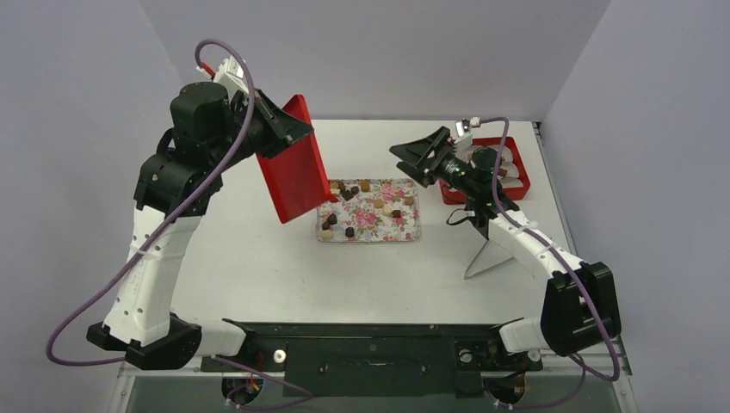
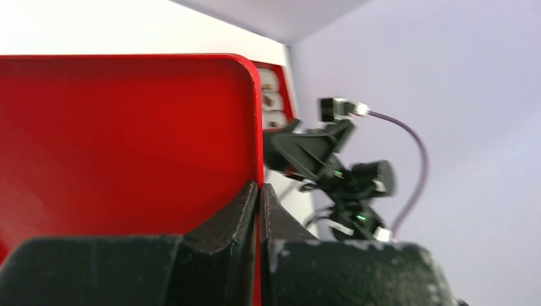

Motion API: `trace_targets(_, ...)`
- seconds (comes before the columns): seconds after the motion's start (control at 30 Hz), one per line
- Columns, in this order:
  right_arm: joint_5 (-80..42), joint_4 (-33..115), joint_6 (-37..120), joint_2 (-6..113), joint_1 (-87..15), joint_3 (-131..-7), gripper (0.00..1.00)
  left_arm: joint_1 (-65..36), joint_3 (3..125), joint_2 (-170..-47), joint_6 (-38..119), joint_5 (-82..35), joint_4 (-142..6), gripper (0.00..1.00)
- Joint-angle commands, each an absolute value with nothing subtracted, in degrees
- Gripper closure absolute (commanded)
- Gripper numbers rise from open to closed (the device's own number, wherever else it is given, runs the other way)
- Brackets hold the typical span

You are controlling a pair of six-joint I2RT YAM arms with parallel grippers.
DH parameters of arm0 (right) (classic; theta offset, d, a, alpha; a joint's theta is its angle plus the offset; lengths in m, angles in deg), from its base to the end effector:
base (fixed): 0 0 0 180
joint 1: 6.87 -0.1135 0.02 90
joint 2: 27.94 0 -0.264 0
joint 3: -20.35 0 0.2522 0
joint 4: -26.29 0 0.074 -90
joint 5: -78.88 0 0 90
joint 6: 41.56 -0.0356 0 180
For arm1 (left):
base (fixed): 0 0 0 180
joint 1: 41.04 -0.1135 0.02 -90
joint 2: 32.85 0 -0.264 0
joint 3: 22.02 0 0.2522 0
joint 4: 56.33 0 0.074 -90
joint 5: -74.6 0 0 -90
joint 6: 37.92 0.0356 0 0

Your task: Pack the chocolate

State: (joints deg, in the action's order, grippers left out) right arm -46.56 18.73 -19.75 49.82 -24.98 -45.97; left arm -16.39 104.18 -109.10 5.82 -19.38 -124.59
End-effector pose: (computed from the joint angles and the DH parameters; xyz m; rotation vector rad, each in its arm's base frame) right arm 0.2920 0.1172 0.3145 0.2790 1.8863 1.5936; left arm 0.2021 -0.0955 0.5286 -0.3246 1.9678 -0.8919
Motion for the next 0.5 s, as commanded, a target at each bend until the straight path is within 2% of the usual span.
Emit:
trace_targets(0.0,-52.1,-6.95,-31.03,52.57,-25.5,-49.12,0.15,-16.85,106.5,-110.04,-2.39,-33.26,-109.11,1.0)
trace_targets(0.17,-52.76,-19.13,-39.44,55.52,-25.78,-50.17,0.12,-17.21,104.62,-109.75,-7.87,-40.55,-97.02,1.0)
trace_targets(0.37,-52.66,-40.76,-51.51,62.75,-26.09,-50.92,0.12,-18.04,100.16,-108.74,-15.97,-46.69,-82.79,1.0)
trace_targets(0.47,-51.75,-46.1,-56.41,64.97,-26.23,-51.44,0.12,-18.31,98.27,-107.98,-20.28,-48.62,-76.3,1.0)
